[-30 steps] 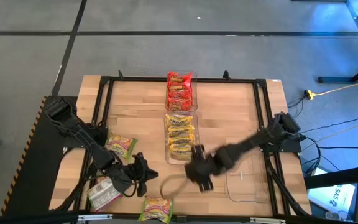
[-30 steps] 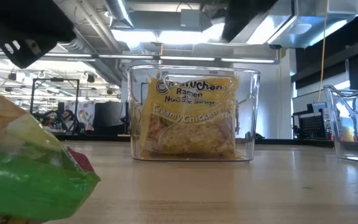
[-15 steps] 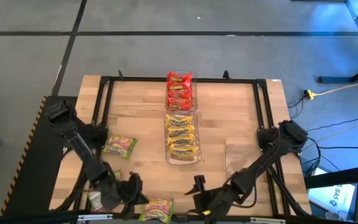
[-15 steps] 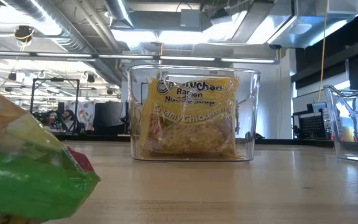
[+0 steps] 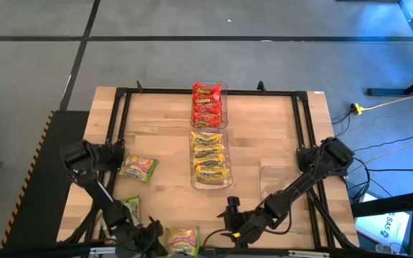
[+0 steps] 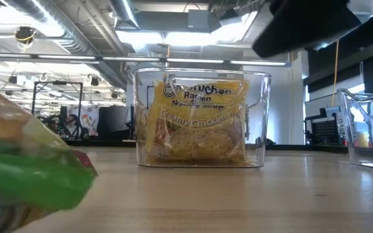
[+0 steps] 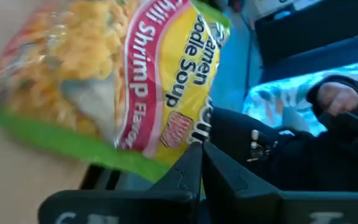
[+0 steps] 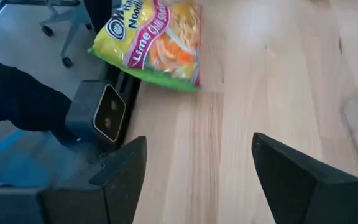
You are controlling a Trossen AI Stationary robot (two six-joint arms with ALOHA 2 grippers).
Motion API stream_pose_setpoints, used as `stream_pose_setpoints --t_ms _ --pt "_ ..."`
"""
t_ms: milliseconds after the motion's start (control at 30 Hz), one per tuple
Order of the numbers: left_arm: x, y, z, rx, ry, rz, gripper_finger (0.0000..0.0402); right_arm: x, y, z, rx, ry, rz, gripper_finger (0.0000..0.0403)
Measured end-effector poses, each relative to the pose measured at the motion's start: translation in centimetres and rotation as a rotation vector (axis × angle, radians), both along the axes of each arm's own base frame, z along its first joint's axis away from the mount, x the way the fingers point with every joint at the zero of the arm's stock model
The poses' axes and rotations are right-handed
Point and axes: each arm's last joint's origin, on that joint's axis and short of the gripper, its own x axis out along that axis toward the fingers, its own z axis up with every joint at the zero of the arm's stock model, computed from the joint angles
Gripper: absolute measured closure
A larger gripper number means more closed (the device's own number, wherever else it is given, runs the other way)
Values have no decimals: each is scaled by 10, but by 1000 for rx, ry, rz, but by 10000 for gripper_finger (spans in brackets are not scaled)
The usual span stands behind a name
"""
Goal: Sort Maruchan noodles
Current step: Put the green noodle pack into the bottom transparent bin
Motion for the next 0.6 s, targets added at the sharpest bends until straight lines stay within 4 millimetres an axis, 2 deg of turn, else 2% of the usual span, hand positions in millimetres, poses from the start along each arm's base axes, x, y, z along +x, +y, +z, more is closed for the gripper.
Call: stream_pose_setpoints --t_ms 167,400,600 --pt "27 7 -16 13 -75 22 396 -5 -4 -10 7 42 0 139" --pt "63 38 -18 177 -167 180 396 -6 -5 -12 0 36 -38 139" --pt "87 59 -14 221 -213 205 396 -5 -6 -12 3 27 -67 139"
